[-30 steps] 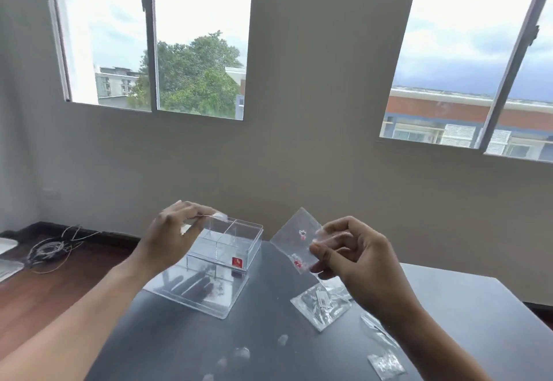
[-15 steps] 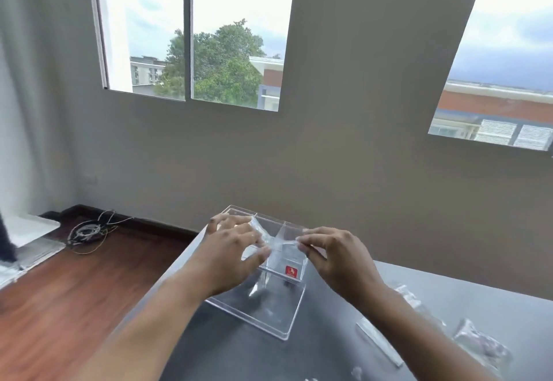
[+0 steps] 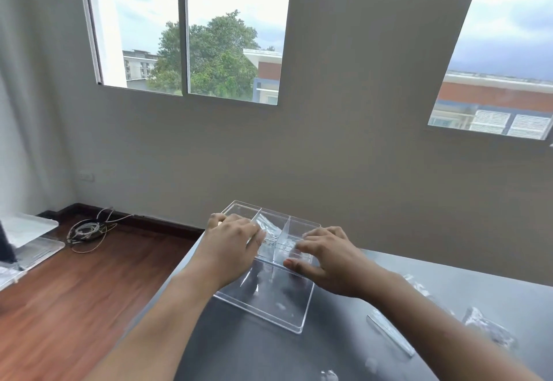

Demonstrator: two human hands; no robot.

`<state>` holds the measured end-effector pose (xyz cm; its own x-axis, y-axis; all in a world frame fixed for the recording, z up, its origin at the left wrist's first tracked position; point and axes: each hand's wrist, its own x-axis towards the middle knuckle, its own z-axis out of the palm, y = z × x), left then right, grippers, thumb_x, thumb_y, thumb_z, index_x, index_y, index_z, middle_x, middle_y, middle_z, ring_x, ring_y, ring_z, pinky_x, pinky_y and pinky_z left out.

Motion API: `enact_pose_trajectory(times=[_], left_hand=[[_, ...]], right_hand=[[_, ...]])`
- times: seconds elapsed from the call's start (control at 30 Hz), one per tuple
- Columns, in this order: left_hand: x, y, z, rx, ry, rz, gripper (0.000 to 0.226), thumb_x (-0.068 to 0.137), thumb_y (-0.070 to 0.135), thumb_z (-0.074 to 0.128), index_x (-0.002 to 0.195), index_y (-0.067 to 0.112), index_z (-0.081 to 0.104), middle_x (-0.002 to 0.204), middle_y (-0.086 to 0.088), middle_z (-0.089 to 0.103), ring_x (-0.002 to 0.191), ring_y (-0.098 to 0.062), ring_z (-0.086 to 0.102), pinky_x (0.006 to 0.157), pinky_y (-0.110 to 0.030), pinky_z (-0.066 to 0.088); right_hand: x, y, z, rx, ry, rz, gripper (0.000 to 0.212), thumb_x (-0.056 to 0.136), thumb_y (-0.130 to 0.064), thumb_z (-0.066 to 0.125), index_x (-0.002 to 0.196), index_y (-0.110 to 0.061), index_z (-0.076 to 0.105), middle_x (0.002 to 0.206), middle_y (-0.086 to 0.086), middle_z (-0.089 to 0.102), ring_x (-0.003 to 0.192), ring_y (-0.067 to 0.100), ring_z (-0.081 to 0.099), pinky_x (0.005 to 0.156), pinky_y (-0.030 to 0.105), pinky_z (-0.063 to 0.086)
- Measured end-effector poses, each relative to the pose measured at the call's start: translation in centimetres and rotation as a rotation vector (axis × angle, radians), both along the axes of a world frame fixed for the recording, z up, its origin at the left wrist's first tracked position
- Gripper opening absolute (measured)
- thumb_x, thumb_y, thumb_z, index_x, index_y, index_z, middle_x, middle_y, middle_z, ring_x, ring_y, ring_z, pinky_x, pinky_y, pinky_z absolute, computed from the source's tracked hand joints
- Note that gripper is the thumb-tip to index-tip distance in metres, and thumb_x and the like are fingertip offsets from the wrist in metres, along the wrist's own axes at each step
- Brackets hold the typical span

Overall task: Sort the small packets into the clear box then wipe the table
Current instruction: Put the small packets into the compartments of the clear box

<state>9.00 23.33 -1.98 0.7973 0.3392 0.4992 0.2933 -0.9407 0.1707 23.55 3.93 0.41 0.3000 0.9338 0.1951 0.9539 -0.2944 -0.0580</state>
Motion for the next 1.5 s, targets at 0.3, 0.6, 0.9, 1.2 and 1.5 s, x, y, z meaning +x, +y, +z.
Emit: enact_pose_trajectory(times=[0.3,0.6,0.9,1.2,1.5], left_hand=[[-0.3,-0.6,0.7,0.045,0.016,0.011,0.055,0.098,0.057,0.023,0.112,0.031,0.069,0.130,0.018,0.064,0.148,-0.008,0.034,0.111,-0.038,0.013],[-0.4,-3.2,1.7,0.041,-0.215,-0.146,0.035,0.100,0.053,0.041,0.102,0.033,0.070,0.110,0.018,0.070,0.126,-0.014,0.056,0.105,-0.039,0.028],[-1.0,-12.1,2.7,-0.011,-0.104,-0.612,0.029,0.102,0.055,0.049,0.119,0.037,0.065,0.114,0.024,0.063,0.115,0.001,0.054,0.106,-0.029,0.033],[-0.2,-14.0,2.5,-0.183,0.056,-0.623,0.032,0.098,0.064,0.050,0.113,0.042,0.067,0.116,0.030,0.065,0.115,0.006,0.058,0.103,-0.029,0.042],[5.3,-20.4,2.9,-0.177,0.393,-0.264,0.074,0.074,0.086,0.056,0.124,0.032,0.054,0.113,0.014,0.065,0.107,-0.011,0.063,0.094,-0.034,0.051]], right_hand=[[-0.6,-0.4,0.3,-0.013,0.039,-0.028,0.053,0.098,-0.067,0.036,0.115,-0.031,0.070,0.123,-0.009,0.061,0.132,0.012,0.042,0.117,0.034,0.014],[-0.2,-7.5,2.7,0.262,0.123,-0.107,0.041,0.102,-0.057,0.041,0.129,-0.037,0.063,0.141,-0.013,0.053,0.141,0.009,0.035,0.115,0.028,0.013],[4.6,-18.7,2.2,0.232,0.019,-0.469,0.035,0.097,-0.057,0.049,0.116,-0.035,0.069,0.108,-0.017,0.069,0.111,0.012,0.057,0.103,0.038,0.036],[4.4,-18.6,0.0,0.050,0.138,-0.499,0.057,0.088,-0.069,0.057,0.130,-0.031,0.063,0.117,-0.008,0.063,0.117,0.016,0.055,0.105,0.037,0.032],[4.1,-18.8,0.3,0.040,0.181,-0.637,0.074,0.082,-0.059,0.073,0.145,-0.033,0.045,0.128,0.003,0.063,0.126,0.023,0.052,0.104,0.040,0.033]])
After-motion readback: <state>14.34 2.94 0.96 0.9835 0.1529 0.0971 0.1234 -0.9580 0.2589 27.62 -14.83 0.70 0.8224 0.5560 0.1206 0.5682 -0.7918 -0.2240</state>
